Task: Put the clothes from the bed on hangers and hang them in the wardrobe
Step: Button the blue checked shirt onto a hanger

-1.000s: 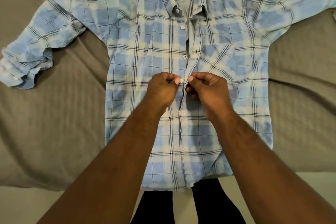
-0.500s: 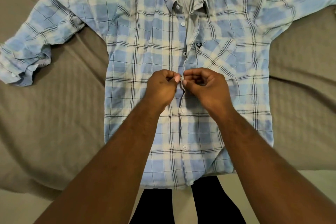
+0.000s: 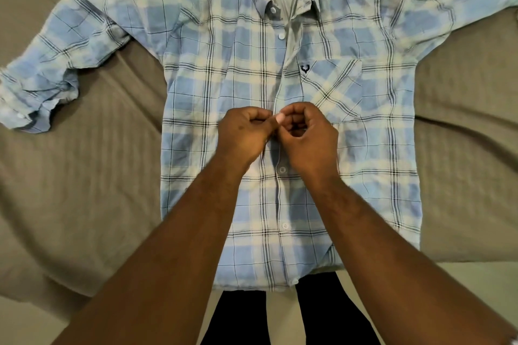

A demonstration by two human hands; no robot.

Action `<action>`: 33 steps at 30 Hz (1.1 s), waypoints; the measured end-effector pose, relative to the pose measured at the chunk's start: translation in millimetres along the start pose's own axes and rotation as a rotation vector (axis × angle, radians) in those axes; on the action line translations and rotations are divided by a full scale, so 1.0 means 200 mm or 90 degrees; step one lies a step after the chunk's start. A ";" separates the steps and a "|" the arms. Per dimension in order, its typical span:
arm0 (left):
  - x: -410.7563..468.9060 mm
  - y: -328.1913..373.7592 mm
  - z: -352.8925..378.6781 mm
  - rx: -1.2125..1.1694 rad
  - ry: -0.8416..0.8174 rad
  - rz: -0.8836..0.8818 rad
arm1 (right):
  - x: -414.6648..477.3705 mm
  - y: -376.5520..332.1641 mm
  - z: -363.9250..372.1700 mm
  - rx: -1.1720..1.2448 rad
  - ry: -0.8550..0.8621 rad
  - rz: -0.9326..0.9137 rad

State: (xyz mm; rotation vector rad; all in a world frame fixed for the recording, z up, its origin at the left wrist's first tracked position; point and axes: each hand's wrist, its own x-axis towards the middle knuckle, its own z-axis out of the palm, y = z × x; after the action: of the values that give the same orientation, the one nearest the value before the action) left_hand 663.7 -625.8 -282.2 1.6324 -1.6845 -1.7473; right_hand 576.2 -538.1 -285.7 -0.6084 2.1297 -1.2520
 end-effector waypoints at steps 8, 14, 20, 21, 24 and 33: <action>-0.01 -0.02 0.03 -0.047 0.059 0.003 | -0.01 0.02 -0.02 0.020 0.002 0.023; 0.01 0.00 -0.01 -0.069 0.006 -0.036 | -0.02 0.02 0.00 0.008 0.021 0.021; 0.02 0.00 -0.01 -0.059 -0.005 -0.043 | -0.02 0.01 0.01 0.002 0.023 0.037; 0.02 0.00 -0.01 -0.066 -0.008 -0.041 | -0.02 0.01 0.01 0.000 0.020 0.039; 0.03 -0.01 -0.01 -0.062 0.001 -0.038 | -0.01 0.01 0.00 -0.003 0.007 0.050; 0.02 -0.07 0.05 0.011 0.075 0.008 | 0.00 -0.04 0.00 0.020 0.001 0.108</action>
State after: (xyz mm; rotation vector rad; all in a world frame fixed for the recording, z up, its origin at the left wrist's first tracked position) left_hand 661.0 -618.9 -299.2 1.6927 -1.6583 -1.6019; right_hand 576.6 -541.0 -278.2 -0.4046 2.1099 -1.1905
